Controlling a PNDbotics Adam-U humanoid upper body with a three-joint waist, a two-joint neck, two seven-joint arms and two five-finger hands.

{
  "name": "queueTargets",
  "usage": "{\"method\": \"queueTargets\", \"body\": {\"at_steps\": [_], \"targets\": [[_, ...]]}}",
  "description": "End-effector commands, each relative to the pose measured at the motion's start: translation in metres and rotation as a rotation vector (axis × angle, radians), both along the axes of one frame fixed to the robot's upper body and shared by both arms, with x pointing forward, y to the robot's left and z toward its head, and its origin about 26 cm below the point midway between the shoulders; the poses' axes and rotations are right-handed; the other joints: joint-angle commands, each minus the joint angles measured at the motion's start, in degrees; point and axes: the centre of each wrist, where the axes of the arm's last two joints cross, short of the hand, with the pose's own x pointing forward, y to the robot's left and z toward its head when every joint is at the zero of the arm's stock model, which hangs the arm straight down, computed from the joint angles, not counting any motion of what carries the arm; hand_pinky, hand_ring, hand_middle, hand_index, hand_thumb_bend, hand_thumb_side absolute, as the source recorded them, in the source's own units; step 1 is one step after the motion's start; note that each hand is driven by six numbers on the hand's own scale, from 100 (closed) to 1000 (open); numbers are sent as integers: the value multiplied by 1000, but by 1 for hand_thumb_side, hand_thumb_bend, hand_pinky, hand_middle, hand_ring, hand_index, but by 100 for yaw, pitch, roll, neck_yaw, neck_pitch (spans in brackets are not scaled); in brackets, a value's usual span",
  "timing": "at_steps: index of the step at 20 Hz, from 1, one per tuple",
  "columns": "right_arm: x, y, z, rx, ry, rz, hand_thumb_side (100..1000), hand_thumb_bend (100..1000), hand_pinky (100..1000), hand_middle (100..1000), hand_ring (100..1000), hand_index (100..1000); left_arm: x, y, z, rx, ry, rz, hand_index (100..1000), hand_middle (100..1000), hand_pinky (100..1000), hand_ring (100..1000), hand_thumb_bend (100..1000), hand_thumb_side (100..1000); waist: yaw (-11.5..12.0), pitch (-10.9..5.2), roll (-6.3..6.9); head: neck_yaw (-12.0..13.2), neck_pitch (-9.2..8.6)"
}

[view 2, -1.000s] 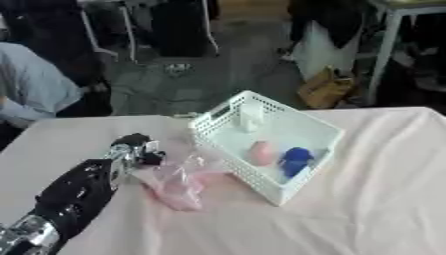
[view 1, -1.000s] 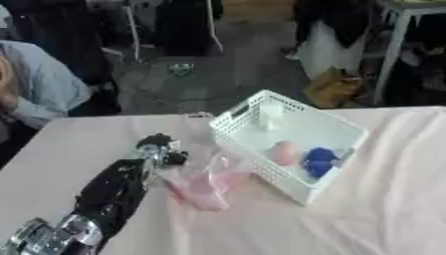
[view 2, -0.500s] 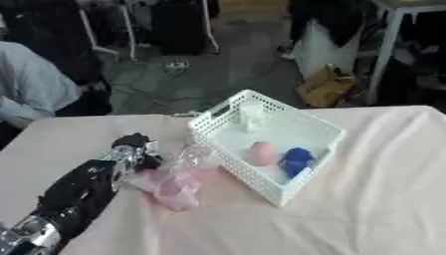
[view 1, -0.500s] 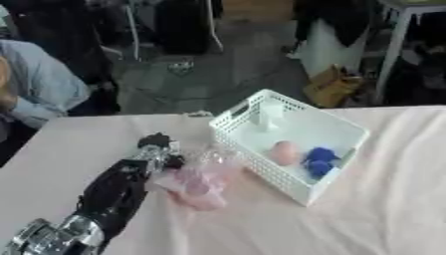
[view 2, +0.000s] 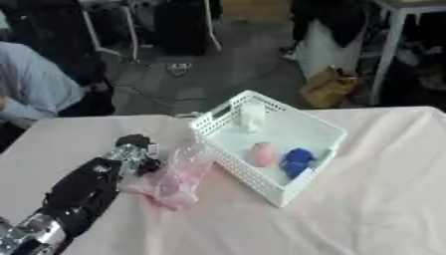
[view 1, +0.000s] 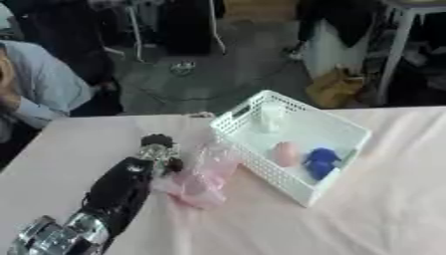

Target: Pick up objects on the table and place them in the box.

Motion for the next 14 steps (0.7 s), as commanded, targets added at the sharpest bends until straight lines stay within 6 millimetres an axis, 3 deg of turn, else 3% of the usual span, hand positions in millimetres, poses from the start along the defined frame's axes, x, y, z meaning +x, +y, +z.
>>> {"method": "queueTargets", "body": {"at_steps": [1,2,3,4,5,10,11,14], "targets": [[-3,0,10,-5,-33,3,673,100,819,749,891,711,-7,3,-18,-19,65,25,918,659,287,517,177,436,11,72,46,17,-38],[-3,0,10,-6,-33,3,672,100,819,749,891,711,-7,2,-17,-23,56,23,911,650,271,510,166,432,12,71,46,14,-32],[-3,0,10,-6,-33,4,673,100,819,749,891,711,-6,2,-17,-25,48,21,874,596,189,466,100,416,11,70,45,13,-30],[-3,0,10,-7,-33,5,673,100,819,749,891,711,-6,1,-17,-26,39,21,874,596,189,466,100,416,11,70,44,14,-32],[-3,0,10,-7,-33,6,673,100,819,749,891,711,-6,1,-17,-28,33,21,835,536,110,415,100,409,10,69,44,14,-32],[-3,1,10,-7,-30,6,672,100,819,749,892,712,-5,-1,-15,-40,-21,25,664,374,100,232,100,427,8,55,49,5,-23],[-3,1,10,-7,-30,6,672,100,819,749,891,712,-5,-1,-14,-40,-37,25,573,313,100,150,100,430,8,54,49,2,-23],[-3,1,10,-5,-30,6,670,100,819,749,892,712,-6,-1,-15,-22,-93,19,504,250,100,100,100,447,9,51,48,1,-28]]}}
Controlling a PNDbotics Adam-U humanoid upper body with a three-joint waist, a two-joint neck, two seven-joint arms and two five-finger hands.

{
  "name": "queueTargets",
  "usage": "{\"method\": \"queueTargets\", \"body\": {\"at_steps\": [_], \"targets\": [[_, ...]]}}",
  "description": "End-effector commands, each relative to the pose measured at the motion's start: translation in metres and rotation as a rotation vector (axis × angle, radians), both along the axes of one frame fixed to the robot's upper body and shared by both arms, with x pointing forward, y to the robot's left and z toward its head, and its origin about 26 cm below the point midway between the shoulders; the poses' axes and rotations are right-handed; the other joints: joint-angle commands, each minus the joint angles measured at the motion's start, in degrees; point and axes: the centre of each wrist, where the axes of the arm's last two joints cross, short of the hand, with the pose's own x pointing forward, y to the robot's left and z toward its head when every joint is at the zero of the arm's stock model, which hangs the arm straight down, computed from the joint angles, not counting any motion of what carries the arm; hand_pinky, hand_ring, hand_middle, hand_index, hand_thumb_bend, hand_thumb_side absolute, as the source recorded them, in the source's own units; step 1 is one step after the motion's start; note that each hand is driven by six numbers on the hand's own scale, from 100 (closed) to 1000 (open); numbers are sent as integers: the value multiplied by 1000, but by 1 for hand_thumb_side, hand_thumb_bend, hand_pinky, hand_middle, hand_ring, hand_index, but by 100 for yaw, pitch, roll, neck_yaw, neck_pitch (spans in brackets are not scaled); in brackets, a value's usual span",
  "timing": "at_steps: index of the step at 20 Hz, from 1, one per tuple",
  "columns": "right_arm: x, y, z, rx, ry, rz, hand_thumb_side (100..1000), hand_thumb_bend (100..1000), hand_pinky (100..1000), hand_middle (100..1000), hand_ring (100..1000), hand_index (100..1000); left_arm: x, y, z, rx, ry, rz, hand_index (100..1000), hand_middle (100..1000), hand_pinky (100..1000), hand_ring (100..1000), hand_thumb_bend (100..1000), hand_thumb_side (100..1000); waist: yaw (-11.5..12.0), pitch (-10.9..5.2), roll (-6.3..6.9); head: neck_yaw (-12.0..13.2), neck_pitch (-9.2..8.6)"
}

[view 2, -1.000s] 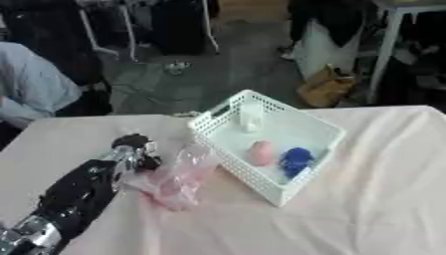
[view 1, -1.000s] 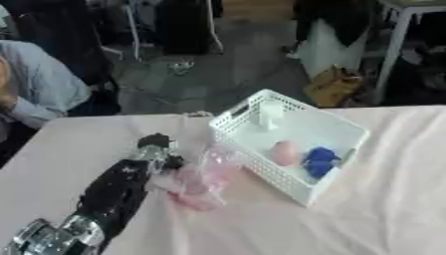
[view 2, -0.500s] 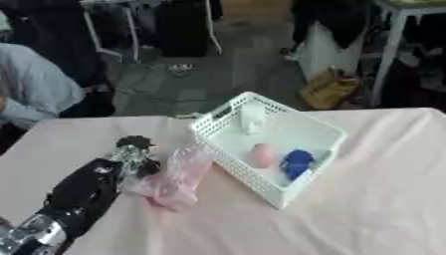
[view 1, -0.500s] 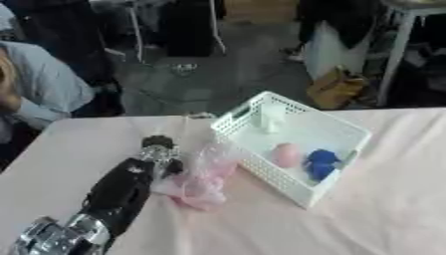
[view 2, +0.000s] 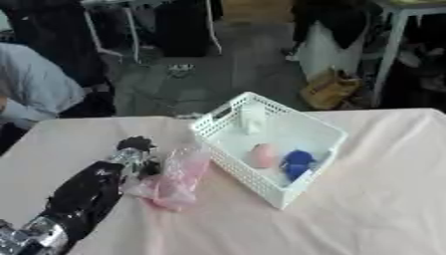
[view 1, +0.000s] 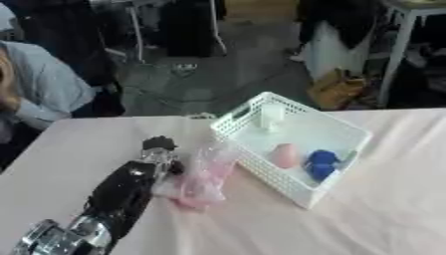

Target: Pick up objects on the table and place them in the box.

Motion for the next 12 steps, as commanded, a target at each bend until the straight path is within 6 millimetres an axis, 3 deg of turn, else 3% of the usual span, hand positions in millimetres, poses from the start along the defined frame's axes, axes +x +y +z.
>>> {"method": "queueTargets", "body": {"at_steps": [1,5,12], "targets": [[-3,1,10,-6,-32,7,671,100,819,749,892,712,-4,2,-9,-1,-19,8,444,192,100,100,100,448,8,51,47,1,-30],[-3,1,9,-10,-30,13,672,100,819,748,892,713,-4,3,-8,21,-74,3,397,100,100,100,100,472,18,47,41,6,-32],[-3,0,8,-13,-23,10,672,100,820,749,892,713,-2,6,-5,-5,-97,2,368,100,100,100,100,494,37,11,44,-35,20]]}}
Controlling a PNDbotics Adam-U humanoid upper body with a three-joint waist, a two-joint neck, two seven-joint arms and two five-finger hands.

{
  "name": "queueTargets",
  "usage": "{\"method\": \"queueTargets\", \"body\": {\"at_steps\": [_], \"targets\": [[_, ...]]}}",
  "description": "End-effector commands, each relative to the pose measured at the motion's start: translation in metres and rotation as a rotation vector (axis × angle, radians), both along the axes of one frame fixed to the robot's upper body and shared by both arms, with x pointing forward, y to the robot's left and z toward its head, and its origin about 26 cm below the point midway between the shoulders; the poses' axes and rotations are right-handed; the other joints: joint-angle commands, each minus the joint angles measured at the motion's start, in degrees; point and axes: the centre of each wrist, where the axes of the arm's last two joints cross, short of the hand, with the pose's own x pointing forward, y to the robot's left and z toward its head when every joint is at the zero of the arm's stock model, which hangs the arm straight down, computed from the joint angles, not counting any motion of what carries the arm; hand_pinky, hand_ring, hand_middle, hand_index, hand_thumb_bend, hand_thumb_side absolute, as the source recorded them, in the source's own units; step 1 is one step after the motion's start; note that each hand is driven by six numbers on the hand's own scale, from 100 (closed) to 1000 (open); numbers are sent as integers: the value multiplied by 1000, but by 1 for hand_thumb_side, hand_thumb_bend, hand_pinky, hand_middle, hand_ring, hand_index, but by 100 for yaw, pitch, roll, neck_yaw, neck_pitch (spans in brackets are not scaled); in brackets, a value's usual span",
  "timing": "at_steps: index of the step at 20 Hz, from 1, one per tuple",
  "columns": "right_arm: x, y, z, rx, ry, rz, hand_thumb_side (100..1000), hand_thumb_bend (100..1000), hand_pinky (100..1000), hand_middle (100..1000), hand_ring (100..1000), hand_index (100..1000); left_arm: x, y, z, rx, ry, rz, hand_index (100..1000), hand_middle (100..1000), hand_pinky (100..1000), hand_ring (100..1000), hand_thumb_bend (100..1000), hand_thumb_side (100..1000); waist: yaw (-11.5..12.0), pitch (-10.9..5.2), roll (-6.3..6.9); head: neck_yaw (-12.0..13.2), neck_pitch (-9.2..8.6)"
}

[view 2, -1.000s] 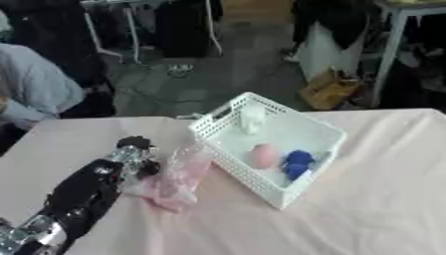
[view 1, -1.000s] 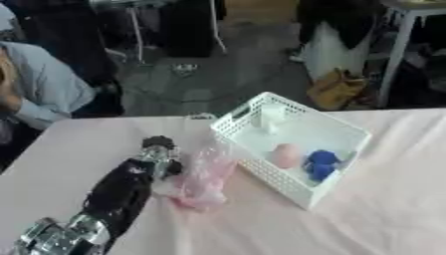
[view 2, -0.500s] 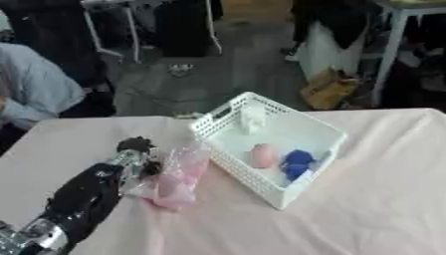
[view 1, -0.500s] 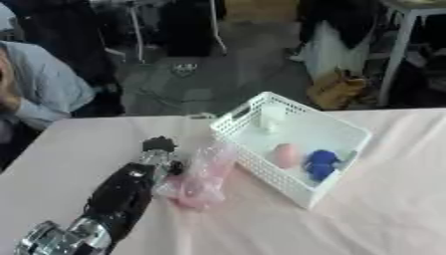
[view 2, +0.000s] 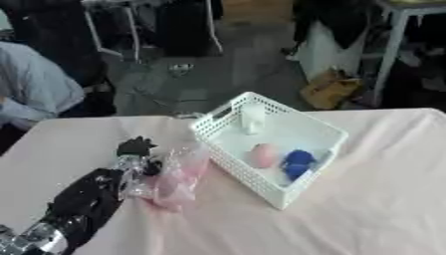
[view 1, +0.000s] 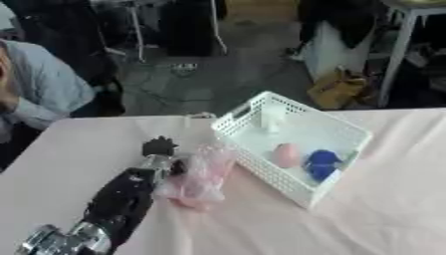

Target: Pick up objects on the table and place them in the box.

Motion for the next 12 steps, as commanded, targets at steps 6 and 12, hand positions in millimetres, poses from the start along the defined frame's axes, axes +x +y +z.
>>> {"method": "queueTargets", "body": {"at_steps": [6,12], "targets": [[-4,-1,7,-17,-18,2,669,100,820,748,892,714,5,7,14,-29,-28,10,359,100,100,100,100,487,40,-37,52,-83,66],[-4,-2,4,-23,-4,-4,666,100,820,748,893,714,11,9,33,-45,-43,5,345,100,100,100,100,469,85,-104,60,-125,129]]}}
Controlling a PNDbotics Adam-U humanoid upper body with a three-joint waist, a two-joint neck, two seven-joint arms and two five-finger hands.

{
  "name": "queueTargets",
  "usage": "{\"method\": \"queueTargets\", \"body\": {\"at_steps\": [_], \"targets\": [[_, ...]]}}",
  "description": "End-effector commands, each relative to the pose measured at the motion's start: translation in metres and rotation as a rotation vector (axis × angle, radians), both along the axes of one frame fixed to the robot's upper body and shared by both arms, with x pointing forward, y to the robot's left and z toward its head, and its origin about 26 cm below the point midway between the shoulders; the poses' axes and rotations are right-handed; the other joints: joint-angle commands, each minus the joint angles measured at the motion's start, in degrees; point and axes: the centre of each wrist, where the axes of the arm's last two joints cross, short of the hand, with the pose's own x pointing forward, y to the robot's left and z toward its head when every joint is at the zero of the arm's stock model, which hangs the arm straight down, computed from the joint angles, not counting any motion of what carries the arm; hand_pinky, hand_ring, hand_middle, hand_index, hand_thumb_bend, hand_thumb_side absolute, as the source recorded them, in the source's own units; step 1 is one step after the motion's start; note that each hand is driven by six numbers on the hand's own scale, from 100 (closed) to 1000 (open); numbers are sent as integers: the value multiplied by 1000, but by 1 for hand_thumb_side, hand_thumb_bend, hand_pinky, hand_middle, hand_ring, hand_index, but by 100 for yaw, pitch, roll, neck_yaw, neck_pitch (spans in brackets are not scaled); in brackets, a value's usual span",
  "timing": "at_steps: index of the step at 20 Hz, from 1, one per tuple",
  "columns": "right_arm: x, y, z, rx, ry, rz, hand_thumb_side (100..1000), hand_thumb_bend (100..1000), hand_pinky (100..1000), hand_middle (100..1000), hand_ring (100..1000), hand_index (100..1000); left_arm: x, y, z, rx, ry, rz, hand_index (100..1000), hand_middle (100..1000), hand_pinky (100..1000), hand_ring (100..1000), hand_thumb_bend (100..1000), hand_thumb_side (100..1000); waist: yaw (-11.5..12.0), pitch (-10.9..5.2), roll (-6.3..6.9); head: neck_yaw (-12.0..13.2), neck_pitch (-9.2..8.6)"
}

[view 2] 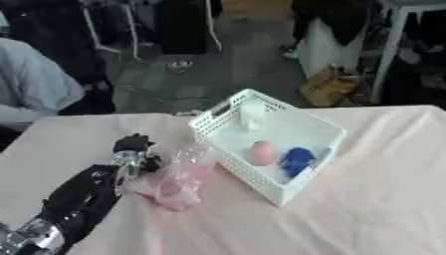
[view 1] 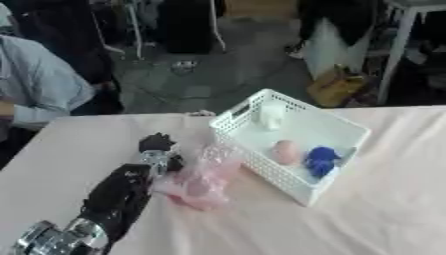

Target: Pick up objects on the table and place them in the box.

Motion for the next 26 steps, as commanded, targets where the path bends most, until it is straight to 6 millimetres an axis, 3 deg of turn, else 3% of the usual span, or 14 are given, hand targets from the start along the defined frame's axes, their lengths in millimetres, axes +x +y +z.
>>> {"method": "queueTargets", "body": {"at_steps": [1,10,22,26], "targets": [[-4,-1,7,-22,-18,-3,666,100,820,748,893,714,7,12,25,6,-38,14,345,100,100,100,100,469,10,-108,62,-24,49],[-4,-2,5,-23,-5,-4,663,100,821,748,893,714,15,10,60,-29,-77,8,330,100,100,100,100,469,32,-184,79,-54,96],[-4,-1,6,-23,-4,0,660,100,821,748,893,715,17,9,73,-30,-95,16,320,100,100,100,100,469,12,-189,82,-102,39],[-4,-1,5,-25,0,1,659,100,821,748,893,716,21,9,99,-59,-139,24,314,100,100,100,100,465,18,-205,88,-146,42]]}}
